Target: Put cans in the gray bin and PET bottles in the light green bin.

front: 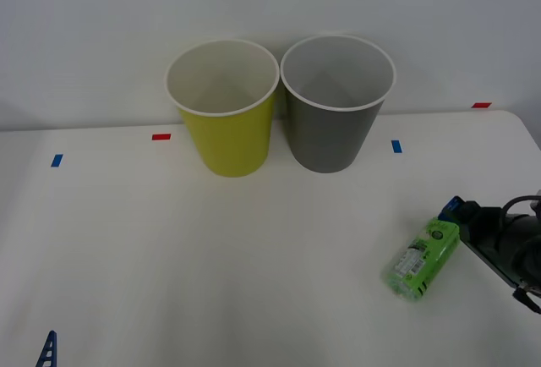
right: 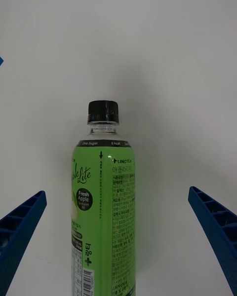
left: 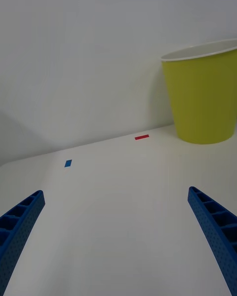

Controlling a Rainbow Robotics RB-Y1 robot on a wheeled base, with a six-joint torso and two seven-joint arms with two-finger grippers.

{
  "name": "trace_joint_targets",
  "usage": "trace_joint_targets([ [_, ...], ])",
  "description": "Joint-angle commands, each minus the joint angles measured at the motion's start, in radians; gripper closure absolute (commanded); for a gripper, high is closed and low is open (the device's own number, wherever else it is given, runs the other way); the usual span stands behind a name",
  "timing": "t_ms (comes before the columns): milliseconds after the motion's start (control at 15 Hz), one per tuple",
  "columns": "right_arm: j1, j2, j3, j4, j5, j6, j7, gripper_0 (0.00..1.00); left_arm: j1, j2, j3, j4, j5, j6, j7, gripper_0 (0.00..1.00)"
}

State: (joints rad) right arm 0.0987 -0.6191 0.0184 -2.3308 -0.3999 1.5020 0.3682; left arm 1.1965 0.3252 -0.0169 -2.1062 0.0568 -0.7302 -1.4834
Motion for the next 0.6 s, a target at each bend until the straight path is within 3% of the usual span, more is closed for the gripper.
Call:
trace_joint_targets([
  [67, -0.036, -0.014, 0.000, 0.062, -0.046, 0.000, -0.006, 0.00, 0.000, 0.000, 0.000, 0.000, 0.000, 0.000, 0.000, 0.00],
  [400, -0.090, -0.018, 0.000, 0.142, -0.142, -0.011, -0.014, 0.00, 0.000, 0.000, 0.000, 0.000, 0.000, 0.000, 0.000, 0.00],
  [600, -0.114, -0.033, 0.025, 0.183, -0.155, -0.028, -0.003, 0.00, 0.000, 0.000, 0.000, 0.000, 0.000, 0.000, 0.000, 0.00],
])
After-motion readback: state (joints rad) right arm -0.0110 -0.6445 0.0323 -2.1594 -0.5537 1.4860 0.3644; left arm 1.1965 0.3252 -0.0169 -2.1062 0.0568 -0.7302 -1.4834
